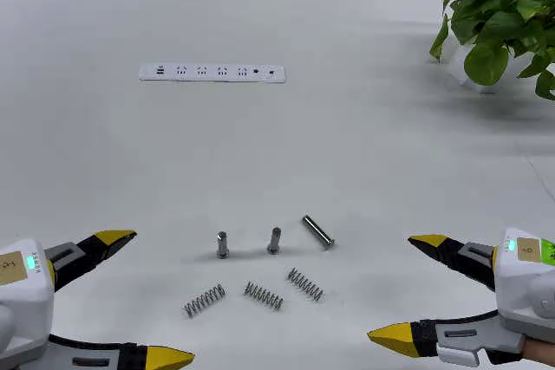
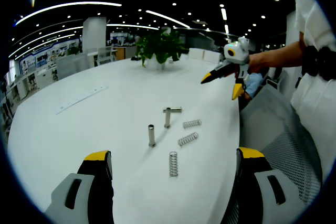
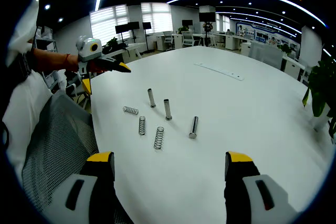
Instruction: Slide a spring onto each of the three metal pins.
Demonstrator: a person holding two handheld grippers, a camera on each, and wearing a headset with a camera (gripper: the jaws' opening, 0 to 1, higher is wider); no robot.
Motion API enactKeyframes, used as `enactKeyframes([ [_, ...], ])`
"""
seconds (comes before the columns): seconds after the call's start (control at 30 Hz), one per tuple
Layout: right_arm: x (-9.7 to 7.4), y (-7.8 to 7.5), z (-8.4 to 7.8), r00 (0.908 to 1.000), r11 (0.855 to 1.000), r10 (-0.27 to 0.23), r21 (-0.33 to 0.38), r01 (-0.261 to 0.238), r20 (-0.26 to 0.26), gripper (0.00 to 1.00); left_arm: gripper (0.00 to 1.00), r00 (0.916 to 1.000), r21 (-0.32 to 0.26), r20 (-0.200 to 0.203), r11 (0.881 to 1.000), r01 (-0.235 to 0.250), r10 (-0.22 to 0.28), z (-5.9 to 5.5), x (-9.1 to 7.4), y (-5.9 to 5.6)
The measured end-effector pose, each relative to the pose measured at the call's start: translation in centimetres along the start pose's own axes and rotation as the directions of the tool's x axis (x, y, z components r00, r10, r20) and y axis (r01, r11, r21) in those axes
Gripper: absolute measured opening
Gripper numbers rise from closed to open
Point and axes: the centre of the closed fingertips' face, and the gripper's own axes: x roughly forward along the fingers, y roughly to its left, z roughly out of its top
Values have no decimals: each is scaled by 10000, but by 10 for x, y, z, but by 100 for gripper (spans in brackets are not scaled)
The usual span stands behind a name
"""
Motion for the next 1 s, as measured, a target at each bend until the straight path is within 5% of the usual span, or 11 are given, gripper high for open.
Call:
enactKeyframes([
  [1.0,4,1,-1,9999,10000,72,33,-72,-77,87,100,10000,-58,-6,10000,35,-35,0,2,-1],
])
